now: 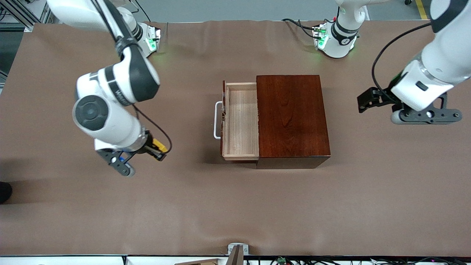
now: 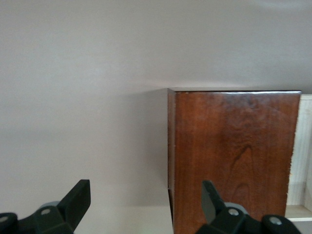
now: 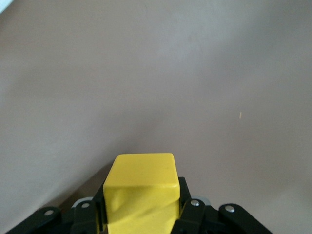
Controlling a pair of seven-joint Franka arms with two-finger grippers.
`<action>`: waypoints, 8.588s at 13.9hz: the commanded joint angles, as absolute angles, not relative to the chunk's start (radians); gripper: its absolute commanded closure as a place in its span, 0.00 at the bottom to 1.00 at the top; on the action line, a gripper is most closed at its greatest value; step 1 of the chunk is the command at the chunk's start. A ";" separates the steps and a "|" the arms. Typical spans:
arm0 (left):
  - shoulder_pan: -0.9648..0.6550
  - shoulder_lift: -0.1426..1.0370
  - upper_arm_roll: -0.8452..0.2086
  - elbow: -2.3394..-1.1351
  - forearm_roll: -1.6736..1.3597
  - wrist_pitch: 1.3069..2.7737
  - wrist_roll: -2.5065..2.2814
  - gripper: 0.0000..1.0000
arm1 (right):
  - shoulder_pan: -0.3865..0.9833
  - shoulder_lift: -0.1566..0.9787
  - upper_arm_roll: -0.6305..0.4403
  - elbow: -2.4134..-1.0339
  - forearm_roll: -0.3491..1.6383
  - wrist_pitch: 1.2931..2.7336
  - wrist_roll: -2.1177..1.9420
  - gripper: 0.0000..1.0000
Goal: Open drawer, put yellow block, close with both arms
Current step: 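Carry the yellow cube over the open drawer with the right gripper, then open the right gripper to drop the cube and withdraw it, then move the left gripper to the drawer front while the right gripper returns to rest, then push the drawer front into the box with the left gripper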
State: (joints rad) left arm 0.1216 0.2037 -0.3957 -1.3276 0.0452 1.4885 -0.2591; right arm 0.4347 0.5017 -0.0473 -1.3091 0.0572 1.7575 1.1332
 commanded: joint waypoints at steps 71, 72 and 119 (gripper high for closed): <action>-0.086 0.072 -0.492 -1.479 -0.026 1.609 -0.138 0.00 | 0.080 0.105 -0.155 -1.663 0.081 1.778 0.142 0.00; -0.092 0.107 -0.523 -1.477 -0.028 1.647 -0.153 0.00 | 0.060 0.085 -0.155 -1.663 0.080 1.758 0.080 0.00; -0.583 0.750 -0.425 -1.293 0.314 1.993 0.641 0.00 | -0.002 -0.023 -0.015 -1.571 -0.011 1.508 0.077 0.00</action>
State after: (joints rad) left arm -0.5797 0.7675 -0.4253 -1.2799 0.2985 2.1073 0.6047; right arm 0.0055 -0.0197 -0.0236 -1.5823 0.0037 1.5280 0.0733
